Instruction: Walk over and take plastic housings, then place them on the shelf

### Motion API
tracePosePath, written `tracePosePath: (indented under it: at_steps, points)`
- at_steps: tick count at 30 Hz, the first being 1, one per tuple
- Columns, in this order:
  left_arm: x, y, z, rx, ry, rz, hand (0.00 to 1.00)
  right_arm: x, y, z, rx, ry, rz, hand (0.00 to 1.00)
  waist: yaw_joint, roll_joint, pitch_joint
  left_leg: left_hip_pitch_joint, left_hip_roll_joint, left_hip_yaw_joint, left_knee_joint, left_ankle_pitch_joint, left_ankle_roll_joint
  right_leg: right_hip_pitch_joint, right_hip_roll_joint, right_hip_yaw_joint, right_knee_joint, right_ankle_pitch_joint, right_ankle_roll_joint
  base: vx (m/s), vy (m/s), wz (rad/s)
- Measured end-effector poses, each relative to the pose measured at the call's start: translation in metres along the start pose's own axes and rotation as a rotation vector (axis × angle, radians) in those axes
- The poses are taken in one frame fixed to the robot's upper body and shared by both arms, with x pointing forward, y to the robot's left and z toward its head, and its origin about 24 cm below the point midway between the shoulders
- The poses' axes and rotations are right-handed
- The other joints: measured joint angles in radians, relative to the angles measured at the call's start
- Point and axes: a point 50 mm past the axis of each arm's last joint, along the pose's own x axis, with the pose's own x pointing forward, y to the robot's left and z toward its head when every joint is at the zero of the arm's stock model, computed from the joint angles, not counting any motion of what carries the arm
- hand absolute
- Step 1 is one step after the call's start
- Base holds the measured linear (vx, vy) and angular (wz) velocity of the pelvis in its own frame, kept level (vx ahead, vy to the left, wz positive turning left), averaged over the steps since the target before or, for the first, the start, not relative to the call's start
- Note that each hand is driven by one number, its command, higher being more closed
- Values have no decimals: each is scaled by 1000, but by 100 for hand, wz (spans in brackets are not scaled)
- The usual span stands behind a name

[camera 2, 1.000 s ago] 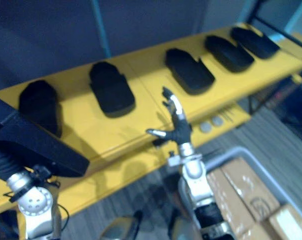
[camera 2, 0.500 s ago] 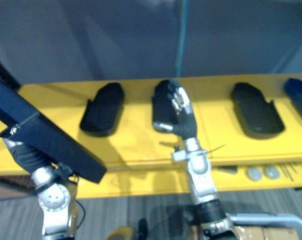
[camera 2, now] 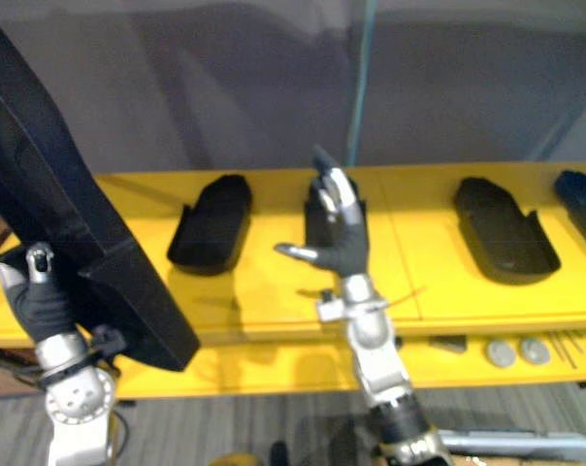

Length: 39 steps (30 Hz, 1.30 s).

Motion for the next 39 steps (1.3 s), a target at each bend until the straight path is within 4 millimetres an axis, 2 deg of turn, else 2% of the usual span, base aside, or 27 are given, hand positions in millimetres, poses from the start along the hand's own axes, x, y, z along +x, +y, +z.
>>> tracePosePath:
  at_steps: [1,3,5,8,9,10,15,17,20,27,31,34,39]
  points:
    - [3,7,-8,58,14,12,100,0,-6,1,-20,-2,-7,0,-6,0,0,-14,8,3,34,-17,-5,-5,5,20,-1,0,0,-18,-37,-63]
    - [11,35,-44,290,127,69,100,0,-26,5,-92,-14,-41,0,-18,10,-7,-31,40,8,106,-57,-16,-22,27,86,-14,5,8,-28,-63,-76]
    - [13,53,-65,418,208,95,100,-4,-38,13,-136,-23,-64,0,-24,17,-15,-29,50,31,98,-58,-15,-33,38,112,-26,11,12,-19,-43,-50]
    - [25,87,-105,622,375,87,100,-22,-69,17,-233,63,-126,0,-59,33,-25,-28,56,54,76,-51,-19,-53,43,135,-34,12,7,-11,-18,-26]
    - [29,92,-110,647,396,81,100,-26,-75,16,-237,92,-147,0,-63,36,-27,-28,55,56,70,-48,-18,-57,43,138,-34,13,9,11,8,-8]
    - [43,106,-118,697,445,79,100,-37,-88,13,-236,155,-197,0,-73,40,-28,-25,51,62,46,-34,-17,-67,43,147,-34,20,15,24,15,-9]
    - [89,140,-128,781,562,53,100,-58,-103,8,-220,257,-242,0,-87,61,-44,-6,45,92,-10,-14,-19,-90,42,178,-34,27,15,46,19,-16]
    - [100,144,-131,812,597,15,100,-61,-104,4,-226,286,-229,0,-91,69,-52,-7,44,106,-23,-9,-20,-103,43,188,-33,27,16,55,13,-16]
    - [110,137,-135,886,631,-121,100,-66,-109,-3,-241,333,-220,0,-102,74,-55,-4,44,109,-26,-7,-20,-105,44,194,-28,27,16,58,2,-9]
    - [95,122,-156,1066,755,-413,100,-69,-114,-9,-261,376,-187,0,-109,77,-54,1,49,111,-27,-7,-20,-136,49,246,-3,26,14,23,0,-20]
    - [88,122,-162,1116,810,-463,100,-71,-112,-15,-258,403,-173,0,-106,79,-38,-14,49,112,-20,-7,-21,-171,45,257,37,14,14,-40,10,-3]
    - [84,126,-164,1131,851,-452,100,-66,-112,-14,-260,387,-168,0,-103,75,-17,-21,42,109,-15,-8,-21,-201,33,264,85,-14,16,-87,7,2]
    - [77,133,-168,1146,905,-439,100,-65,-111,-15,-261,393,-150,0,-98,74,5,-46,36,104,-3,-5,-19,-234,21,263,127,-20,15,-16,0,4]
